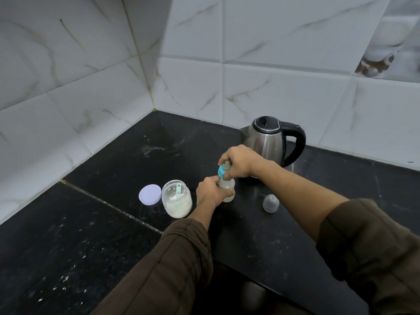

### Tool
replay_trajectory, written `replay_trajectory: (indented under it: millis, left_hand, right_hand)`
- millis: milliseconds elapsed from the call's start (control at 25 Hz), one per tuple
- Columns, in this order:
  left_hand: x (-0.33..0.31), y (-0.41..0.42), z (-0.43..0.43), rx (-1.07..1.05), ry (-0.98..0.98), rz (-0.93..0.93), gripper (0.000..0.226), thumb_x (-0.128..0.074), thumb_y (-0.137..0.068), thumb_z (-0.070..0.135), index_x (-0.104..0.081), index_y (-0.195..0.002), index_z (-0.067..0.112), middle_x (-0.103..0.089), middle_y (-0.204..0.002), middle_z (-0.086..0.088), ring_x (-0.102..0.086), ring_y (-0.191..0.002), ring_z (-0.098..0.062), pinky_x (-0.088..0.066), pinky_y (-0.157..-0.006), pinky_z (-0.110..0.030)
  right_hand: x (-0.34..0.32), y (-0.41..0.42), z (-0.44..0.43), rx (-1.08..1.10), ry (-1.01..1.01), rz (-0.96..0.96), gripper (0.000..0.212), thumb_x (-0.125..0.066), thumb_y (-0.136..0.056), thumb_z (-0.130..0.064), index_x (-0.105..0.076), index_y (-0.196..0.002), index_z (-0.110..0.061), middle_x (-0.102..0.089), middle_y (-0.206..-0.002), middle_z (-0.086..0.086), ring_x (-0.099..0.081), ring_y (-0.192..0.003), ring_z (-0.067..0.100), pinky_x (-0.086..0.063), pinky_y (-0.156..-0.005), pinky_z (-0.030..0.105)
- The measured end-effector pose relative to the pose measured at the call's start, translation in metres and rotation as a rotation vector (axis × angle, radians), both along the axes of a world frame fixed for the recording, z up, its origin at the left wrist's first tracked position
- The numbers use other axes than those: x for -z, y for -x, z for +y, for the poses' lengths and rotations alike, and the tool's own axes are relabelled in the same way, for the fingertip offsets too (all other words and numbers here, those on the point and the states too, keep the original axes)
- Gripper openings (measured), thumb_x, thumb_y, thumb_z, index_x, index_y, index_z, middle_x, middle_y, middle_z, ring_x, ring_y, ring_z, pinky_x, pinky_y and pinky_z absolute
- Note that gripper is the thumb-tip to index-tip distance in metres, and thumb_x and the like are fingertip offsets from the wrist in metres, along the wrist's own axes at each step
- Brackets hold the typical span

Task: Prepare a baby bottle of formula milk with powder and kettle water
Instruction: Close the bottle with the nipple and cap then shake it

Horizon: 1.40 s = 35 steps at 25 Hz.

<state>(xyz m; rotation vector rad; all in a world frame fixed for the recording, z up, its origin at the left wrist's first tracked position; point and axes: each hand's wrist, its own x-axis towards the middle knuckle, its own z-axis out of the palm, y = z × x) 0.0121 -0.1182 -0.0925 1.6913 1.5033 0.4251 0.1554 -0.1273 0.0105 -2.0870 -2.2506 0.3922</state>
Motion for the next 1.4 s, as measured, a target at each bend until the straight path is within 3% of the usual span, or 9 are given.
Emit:
replay_trajectory:
  millis: [200,480,800,1080,1400]
  left_hand:
    - [-0.001,0.0,0.0,0.021,-0.007,0.005,0.059,-0.091,-0.066,0.037,-0.073,-0.122,0.03,-0.076,-0.106,0.007,-0.067,-0.106,-0.016,-0.054,-0.098,-0.042]
    - [-0.003,0.002,-0.001,0.034,-0.033,0.006,0.043,-0.089,-0.069,0.035,-0.076,-0.11,0.03,-0.076,-0.099,0.008,-0.068,-0.1,-0.014,-0.055,-0.088,-0.036]
    - [-0.003,0.003,-0.002,0.015,-0.048,0.003,0.046,-0.088,-0.065,0.038,-0.077,-0.11,0.031,-0.076,-0.096,0.007,-0.069,-0.097,-0.015,-0.056,-0.086,-0.036]
    - [-0.001,0.003,-0.002,0.026,-0.058,0.004,0.051,-0.09,-0.066,0.037,-0.076,-0.115,0.031,-0.076,-0.1,0.006,-0.068,-0.099,-0.015,-0.057,-0.091,-0.039]
    - [-0.001,0.004,-0.001,0.028,-0.066,0.006,0.052,-0.09,-0.063,0.039,-0.077,-0.113,0.032,-0.076,-0.095,0.009,-0.069,-0.097,-0.013,-0.056,-0.091,-0.039]
  right_hand:
    - [0.007,0.002,0.0,0.013,0.066,-0.056,0.046,-0.084,-0.078,-0.036,-0.074,-0.122,-0.028,-0.073,-0.115,-0.004,-0.066,-0.103,0.018,-0.059,-0.09,0.038]
    - [0.018,0.01,-0.002,0.033,0.052,-0.093,0.041,-0.08,-0.078,-0.041,-0.076,-0.116,-0.026,-0.072,-0.103,-0.005,-0.066,-0.094,0.018,-0.059,-0.08,0.035]
    - [0.021,0.014,0.0,0.133,0.019,-0.106,0.038,-0.079,-0.075,-0.051,-0.077,-0.099,-0.022,-0.071,-0.093,0.0,-0.068,-0.084,0.021,-0.063,-0.073,0.038]
    - [0.023,0.017,0.001,0.178,0.006,-0.152,0.046,-0.074,-0.08,-0.061,-0.062,-0.082,-0.017,-0.06,-0.077,0.001,-0.066,-0.077,0.024,-0.055,-0.064,0.035]
    - [0.015,0.013,0.005,0.093,0.017,-0.125,0.043,-0.078,-0.072,-0.055,-0.078,-0.096,-0.02,-0.073,-0.088,0.0,-0.069,-0.083,0.021,-0.063,-0.074,0.04]
